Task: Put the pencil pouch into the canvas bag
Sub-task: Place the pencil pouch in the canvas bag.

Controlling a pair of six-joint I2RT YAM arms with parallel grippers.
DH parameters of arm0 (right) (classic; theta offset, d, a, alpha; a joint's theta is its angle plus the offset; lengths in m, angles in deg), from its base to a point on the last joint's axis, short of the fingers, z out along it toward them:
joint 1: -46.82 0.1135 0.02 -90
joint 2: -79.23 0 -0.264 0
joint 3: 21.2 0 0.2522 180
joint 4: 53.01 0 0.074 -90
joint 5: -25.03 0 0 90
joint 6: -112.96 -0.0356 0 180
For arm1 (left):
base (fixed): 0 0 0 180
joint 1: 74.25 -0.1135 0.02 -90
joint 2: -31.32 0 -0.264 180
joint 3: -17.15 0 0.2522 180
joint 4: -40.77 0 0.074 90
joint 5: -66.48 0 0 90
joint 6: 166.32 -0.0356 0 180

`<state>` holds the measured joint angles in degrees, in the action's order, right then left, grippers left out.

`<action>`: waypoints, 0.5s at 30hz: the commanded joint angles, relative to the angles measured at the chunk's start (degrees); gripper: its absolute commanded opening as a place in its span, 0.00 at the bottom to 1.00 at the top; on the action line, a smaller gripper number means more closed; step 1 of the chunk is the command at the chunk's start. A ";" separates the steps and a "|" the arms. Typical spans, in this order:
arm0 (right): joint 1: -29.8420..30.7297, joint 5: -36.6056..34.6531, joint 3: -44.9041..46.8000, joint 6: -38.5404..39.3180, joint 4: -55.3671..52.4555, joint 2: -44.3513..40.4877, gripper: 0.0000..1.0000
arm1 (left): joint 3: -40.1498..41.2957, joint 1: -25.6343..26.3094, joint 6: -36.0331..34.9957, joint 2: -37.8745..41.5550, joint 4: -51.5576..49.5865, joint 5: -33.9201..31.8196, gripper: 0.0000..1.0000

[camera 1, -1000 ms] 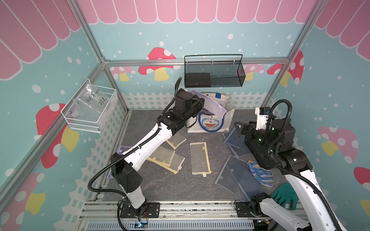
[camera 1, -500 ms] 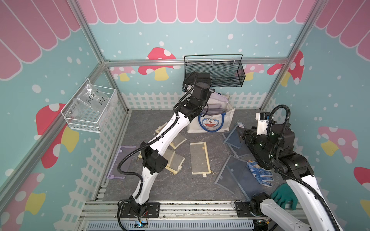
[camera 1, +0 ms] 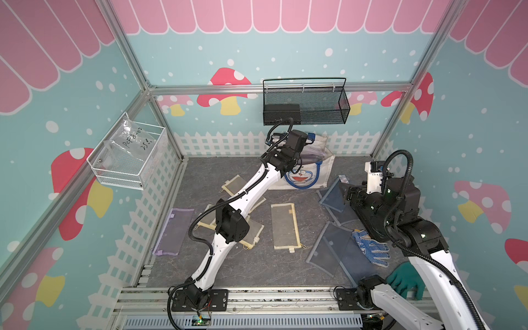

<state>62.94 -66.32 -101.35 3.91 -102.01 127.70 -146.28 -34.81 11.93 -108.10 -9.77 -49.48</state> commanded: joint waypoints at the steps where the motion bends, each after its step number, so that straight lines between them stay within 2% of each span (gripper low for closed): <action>1: -0.21 -0.93 -1.17 1.90 -1.02 -0.44 0.91 | -2.23 -0.26 2.54 -1.92 2.00 -1.73 0.00; 8: -0.22 -1.88 -1.26 2.13 -1.51 -0.90 0.91 | -2.48 -1.51 2.29 -3.68 4.05 -0.17 0.00; 15: -0.22 -2.00 -0.69 1.57 -0.67 -0.54 0.91 | -0.28 -0.94 -0.70 0.54 1.19 2.62 0.00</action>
<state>62.94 -67.65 -101.35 4.74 -102.80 127.45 -146.76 -36.23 12.74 -110.87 -6.81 -47.79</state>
